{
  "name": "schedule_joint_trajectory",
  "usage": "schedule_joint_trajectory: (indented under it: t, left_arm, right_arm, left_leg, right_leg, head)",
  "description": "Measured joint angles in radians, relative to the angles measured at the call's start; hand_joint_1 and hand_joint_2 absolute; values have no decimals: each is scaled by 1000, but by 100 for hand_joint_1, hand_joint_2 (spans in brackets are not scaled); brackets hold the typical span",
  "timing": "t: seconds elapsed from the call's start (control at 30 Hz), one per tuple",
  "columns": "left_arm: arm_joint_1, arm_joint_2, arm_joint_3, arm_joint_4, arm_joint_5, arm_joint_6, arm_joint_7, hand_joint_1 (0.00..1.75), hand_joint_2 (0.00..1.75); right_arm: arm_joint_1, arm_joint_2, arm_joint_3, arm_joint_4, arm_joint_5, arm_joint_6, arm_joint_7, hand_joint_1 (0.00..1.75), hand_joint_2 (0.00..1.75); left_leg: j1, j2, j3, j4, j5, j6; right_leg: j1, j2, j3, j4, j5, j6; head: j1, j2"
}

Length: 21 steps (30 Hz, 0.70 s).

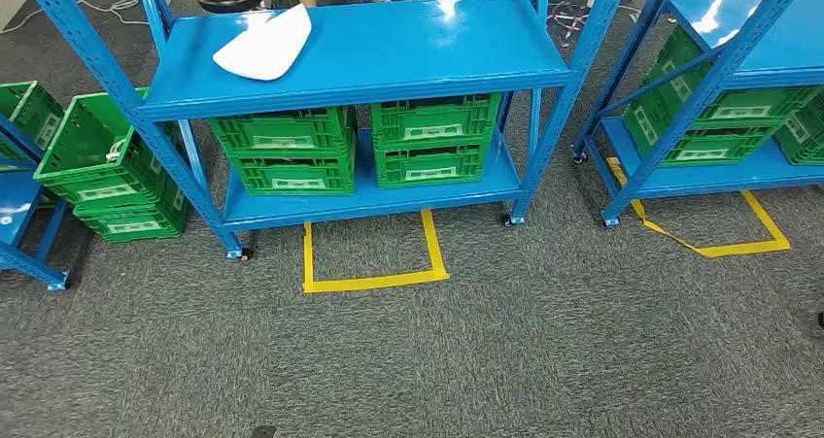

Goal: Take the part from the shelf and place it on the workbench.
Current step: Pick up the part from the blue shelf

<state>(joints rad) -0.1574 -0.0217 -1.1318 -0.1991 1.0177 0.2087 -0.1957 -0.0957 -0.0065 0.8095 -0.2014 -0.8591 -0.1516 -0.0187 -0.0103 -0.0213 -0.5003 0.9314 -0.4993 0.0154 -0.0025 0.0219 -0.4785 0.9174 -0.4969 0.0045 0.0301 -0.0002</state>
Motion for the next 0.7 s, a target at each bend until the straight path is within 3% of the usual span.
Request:
schedule_joint_trajectory:
  t: [0.33,0.47,0.6,0.7]
  left_arm:
    - [21,18,7,1,79,-28,-72,0,0]
    - [22,26,29,1,114,-27,-218,0,0]
    - [6,37,51,-2,124,-39,-307,0,0]
    - [-16,51,86,-31,62,-53,-449,0,0]
  right_arm:
    - [-13,3,26,0,26,-38,-57,0,0]
    - [-9,3,32,0,-5,-47,-68,0,0]
    - [-8,4,32,0,-19,-49,-55,0,0]
    - [-7,5,32,0,-35,-46,-24,0,0]
  left_leg:
    - [0,2,0,0,0,0]
    - [0,1,0,0,0,0]
    - [0,0,1,0,0,0]
    - [0,-5,1,0,1,0]
  right_leg:
    - [0,0,0,0,0,0]
    - [0,0,0,0,0,0]
    - [0,0,0,0,0,0]
    - [0,-2,0,0,0,0]
  head:
    - [-1,0]
    - [0,0]
    - [-1,0]
    - [-1,0]
